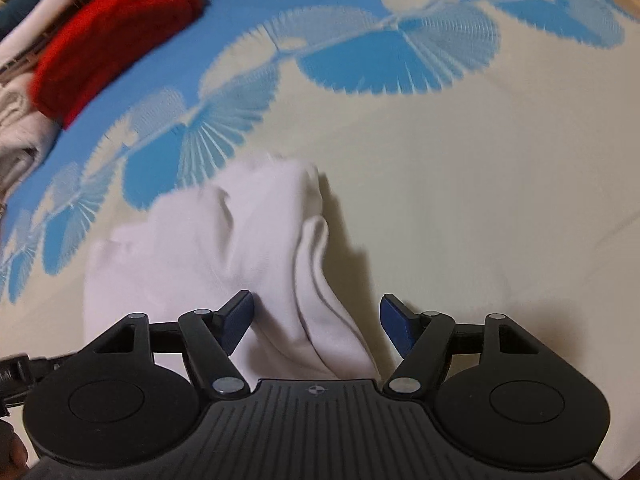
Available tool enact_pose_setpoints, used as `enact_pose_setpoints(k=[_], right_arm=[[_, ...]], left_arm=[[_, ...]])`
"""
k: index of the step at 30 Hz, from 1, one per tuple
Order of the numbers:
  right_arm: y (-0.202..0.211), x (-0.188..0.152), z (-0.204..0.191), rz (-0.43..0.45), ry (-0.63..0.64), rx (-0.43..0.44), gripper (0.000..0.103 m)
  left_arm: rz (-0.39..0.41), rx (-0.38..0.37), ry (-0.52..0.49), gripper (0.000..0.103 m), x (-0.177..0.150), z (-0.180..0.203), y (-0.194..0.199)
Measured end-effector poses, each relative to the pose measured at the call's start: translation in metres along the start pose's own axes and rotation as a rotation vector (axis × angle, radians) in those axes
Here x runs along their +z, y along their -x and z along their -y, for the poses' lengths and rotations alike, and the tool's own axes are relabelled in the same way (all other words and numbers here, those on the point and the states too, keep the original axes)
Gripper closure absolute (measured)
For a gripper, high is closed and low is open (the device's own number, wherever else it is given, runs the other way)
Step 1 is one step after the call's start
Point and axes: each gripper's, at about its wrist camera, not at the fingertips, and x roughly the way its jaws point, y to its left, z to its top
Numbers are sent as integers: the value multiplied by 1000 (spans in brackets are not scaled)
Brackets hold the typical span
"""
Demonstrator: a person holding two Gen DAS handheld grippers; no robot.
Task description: Fold small clothes
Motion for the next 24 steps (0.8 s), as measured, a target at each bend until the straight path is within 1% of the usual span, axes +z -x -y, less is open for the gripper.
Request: enact_pose_setpoints(k=[2,4,5,6,8,9,11,13,16,17,19,21,22,23,24], right_arm=[[-2,-1,-1,1,-4,-10,32],[-6,-1,0,-5,-26,-7,34],[-6,-1,0,-8,-43,4,41],[-7,-1,-1,-8,-58,20,46],[-8,-1,-4,-4,-71,32,62],[-8,-1,-7,1,-66,33,67],[-6,-3,-17,18,-38,32,84],[-3,-4,-25,39,-23,31,88],[1,-3,-36,78,-32,73,90],[4,-4,-44,103,-17,92,90],[11,-4,-61,175,26,127,91],[22,-6,-83,268,86,178,91],[26,-7,-92,303,118,193,90],[27,-8,-100,325,138,204,88],[26,-9,-105,327,147,196,86]], left_arm=[[-11,-32,42,15,3,-5,-8],[-19,-62,49,19,2,-5,-13],[-26,-68,40,23,0,-4,-16],[-31,-71,27,27,-2,-3,-18],[-24,-72,2,39,-3,-1,-19],[-19,-72,-12,43,-3,0,-19],[-8,-81,-35,64,-3,-1,-16],[26,-90,-56,71,-2,0,-5],[148,-28,-161,73,-3,7,20],[185,-18,-168,73,-2,5,29],[245,-20,-155,73,3,-3,47],[310,-28,-119,70,8,-17,67],[354,-21,-91,64,11,-27,77],[395,14,-68,60,13,-34,86],[430,69,-51,58,15,-41,94]])
